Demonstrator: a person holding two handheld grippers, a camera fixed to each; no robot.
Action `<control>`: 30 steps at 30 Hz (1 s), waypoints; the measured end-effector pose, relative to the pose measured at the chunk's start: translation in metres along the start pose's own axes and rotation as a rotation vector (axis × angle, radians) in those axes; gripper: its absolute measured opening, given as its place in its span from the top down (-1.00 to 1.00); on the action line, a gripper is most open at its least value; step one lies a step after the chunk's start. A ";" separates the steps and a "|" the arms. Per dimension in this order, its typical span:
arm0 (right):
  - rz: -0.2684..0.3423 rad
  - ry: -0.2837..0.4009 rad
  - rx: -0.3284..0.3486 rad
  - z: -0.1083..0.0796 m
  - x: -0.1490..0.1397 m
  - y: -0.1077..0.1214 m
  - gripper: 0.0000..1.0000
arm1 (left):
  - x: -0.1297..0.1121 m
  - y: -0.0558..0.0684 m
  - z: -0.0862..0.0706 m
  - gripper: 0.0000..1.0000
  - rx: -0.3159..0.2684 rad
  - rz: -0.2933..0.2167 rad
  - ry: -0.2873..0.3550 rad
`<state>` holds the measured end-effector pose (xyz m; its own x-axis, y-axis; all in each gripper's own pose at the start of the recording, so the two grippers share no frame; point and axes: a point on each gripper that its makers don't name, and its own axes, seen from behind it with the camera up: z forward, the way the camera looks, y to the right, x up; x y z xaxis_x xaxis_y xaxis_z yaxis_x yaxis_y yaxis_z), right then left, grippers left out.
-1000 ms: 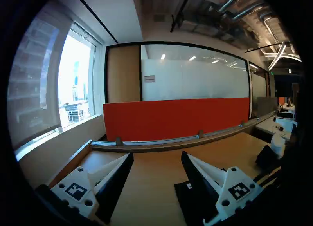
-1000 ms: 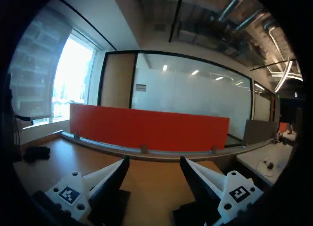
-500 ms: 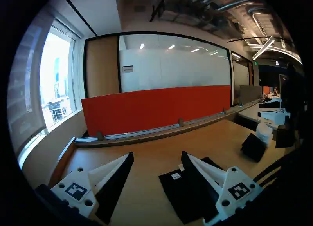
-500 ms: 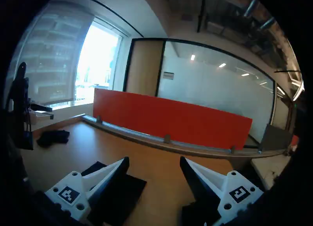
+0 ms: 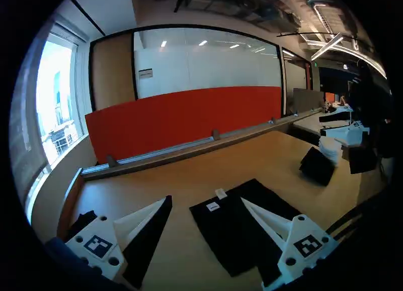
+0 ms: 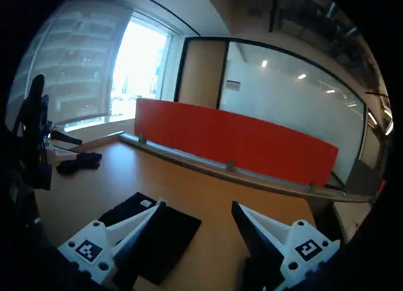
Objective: Fold towel
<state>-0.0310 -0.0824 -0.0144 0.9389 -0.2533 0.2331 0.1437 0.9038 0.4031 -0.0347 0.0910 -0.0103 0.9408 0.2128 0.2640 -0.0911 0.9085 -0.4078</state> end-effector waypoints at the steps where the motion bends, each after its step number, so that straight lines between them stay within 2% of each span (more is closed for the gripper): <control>1: 0.001 -0.006 0.004 0.001 -0.004 -0.002 -1.00 | -0.004 0.001 0.001 -0.80 -0.002 0.002 -0.007; 15: 0.004 -0.117 0.062 0.015 -0.072 -0.035 -1.00 | -0.077 0.033 0.022 -0.80 -0.065 0.009 -0.137; 21: 0.026 -0.164 0.076 0.021 -0.102 -0.044 -1.00 | -0.106 0.046 0.027 -0.80 -0.092 0.005 -0.186; 30: 0.015 -0.260 0.112 0.026 -0.158 -0.059 -1.00 | -0.153 0.063 0.034 -0.80 -0.153 0.017 -0.281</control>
<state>-0.1961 -0.1041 -0.0524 0.8270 -0.3330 0.4530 0.0811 0.8679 0.4900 -0.1957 0.1283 -0.0468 0.8106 0.3382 0.4780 -0.0362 0.8437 -0.5355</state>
